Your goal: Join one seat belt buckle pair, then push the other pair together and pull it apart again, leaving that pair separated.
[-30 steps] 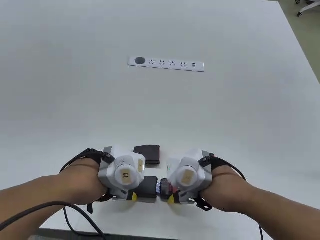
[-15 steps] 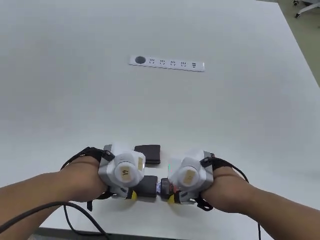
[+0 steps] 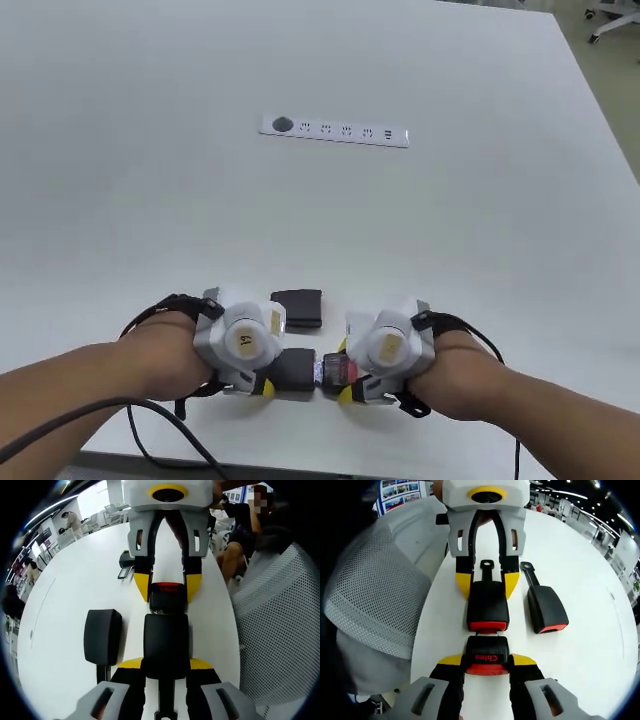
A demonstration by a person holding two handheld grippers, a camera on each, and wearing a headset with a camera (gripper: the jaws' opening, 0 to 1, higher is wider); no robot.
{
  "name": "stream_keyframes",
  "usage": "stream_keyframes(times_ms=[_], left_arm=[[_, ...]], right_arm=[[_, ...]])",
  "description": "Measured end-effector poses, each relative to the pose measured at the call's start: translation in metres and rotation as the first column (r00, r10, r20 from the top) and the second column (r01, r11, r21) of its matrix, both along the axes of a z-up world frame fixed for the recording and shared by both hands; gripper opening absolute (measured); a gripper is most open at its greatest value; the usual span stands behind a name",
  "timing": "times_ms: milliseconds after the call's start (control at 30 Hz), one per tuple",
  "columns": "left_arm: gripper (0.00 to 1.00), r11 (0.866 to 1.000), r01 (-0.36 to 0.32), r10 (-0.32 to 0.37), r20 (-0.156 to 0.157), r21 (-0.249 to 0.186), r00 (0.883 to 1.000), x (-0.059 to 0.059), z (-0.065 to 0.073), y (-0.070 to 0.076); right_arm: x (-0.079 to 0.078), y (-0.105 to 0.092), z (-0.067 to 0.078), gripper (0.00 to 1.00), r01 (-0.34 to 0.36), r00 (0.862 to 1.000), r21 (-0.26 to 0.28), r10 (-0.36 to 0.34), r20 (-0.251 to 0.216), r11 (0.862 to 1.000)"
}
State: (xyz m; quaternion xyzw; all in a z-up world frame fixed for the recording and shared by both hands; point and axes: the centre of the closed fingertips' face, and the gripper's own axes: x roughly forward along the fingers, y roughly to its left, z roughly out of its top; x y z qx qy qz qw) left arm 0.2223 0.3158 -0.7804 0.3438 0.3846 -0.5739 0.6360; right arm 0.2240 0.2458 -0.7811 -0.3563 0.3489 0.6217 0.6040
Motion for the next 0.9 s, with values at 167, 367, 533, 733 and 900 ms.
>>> stream_keyframes(times_ms=[167,367,533,733,900], left_arm=[[0.31,1.000,0.010,-0.010,-0.006,0.004,1.000,0.0004,-0.0004,0.0000],[0.32,1.000,0.007,-0.006,-0.018,0.014,1.000,-0.0005,0.0014,-0.0004],[0.33,1.000,0.000,0.000,-0.015,0.008,1.000,0.0009,-0.0004,-0.0001],[0.35,1.000,-0.009,0.010,-0.019,0.007,1.000,-0.0018,0.0025,-0.0009],[0.39,1.000,-0.026,0.026,-0.034,0.008,0.999,-0.0037,0.0026,-0.0010]], right_arm=[[-0.0006,0.0015,-0.0007,0.31,0.002,1.000,-0.002,-0.002,-0.005,1.000],[0.0008,0.0005,-0.0029,0.32,-0.005,1.000,-0.012,0.005,0.003,1.000],[0.0007,0.0008,-0.0043,0.33,-0.019,1.000,-0.020,0.019,0.002,1.000],[0.0011,0.0016,-0.0054,0.33,-0.006,1.000,-0.004,0.006,-0.008,1.000],[0.0009,0.0030,-0.0030,0.38,0.017,1.000,0.005,-0.017,-0.016,1.000]])
